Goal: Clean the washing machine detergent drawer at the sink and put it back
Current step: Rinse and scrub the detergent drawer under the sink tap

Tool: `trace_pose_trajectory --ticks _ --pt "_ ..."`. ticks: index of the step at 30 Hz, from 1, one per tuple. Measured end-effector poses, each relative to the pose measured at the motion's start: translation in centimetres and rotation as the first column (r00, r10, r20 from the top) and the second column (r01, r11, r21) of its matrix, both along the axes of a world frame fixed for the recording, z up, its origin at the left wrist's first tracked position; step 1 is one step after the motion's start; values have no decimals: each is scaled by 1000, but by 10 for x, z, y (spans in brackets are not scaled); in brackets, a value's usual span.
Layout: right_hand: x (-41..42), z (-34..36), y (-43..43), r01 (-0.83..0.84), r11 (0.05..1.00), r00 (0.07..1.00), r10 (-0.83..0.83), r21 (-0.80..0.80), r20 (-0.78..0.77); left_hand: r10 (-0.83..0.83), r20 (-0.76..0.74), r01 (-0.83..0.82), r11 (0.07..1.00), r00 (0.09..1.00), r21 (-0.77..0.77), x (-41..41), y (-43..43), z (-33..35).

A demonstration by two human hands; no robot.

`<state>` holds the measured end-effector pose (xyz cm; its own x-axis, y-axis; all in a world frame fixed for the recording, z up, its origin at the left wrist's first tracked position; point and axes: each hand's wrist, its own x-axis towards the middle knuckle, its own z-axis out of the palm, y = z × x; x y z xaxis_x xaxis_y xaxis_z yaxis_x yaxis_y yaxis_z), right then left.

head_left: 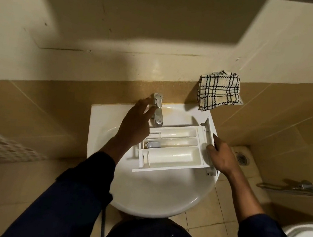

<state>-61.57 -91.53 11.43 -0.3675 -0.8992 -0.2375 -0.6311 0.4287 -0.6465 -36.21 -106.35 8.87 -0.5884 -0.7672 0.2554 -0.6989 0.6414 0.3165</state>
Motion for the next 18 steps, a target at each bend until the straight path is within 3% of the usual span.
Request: trace_pose_trajectory --ticks 5,13,18 --pt "-2 3 2 -39 999 998 38 -12 -47 126 -100 -107 977 987 185 18 27 -8" --pt "0 1 -4 -80 996 989 83 28 -125 77 23 -76 809 997 583 14 36 -2" --pt "6 -1 -4 -88 995 993 90 36 -70 47 41 -62 734 998 676 9 40 0"
